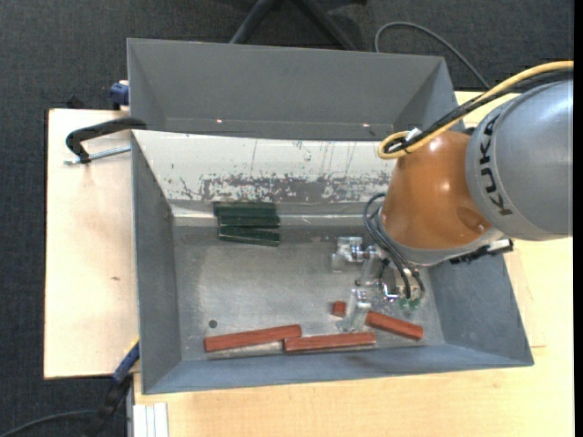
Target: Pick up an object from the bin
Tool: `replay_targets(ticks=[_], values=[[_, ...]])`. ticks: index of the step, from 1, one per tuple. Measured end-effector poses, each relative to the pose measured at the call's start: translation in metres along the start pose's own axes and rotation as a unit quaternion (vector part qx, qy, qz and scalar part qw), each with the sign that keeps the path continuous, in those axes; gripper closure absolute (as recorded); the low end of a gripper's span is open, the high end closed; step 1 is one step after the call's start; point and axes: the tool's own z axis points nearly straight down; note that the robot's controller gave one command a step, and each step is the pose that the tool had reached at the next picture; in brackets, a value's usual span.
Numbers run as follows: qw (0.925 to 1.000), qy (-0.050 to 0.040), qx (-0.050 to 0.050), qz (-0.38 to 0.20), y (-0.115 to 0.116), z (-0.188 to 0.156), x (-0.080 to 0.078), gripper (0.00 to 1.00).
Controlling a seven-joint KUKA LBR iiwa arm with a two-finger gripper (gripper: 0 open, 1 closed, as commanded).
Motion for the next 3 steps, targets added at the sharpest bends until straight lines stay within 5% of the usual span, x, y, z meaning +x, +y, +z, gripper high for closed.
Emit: replay_targets(ticks=[1,2,3], values=[[0.9996,0.0059,0.002,-0.028,-0.057,0.051,0.006,0.00],[0.9999,0.0004,0.004,-0.012,-0.138,0.048,-0.005,0.00],[0.9999,0.0044,0.002,-0.016,-0.133,0.047,-0.004,1.00]])
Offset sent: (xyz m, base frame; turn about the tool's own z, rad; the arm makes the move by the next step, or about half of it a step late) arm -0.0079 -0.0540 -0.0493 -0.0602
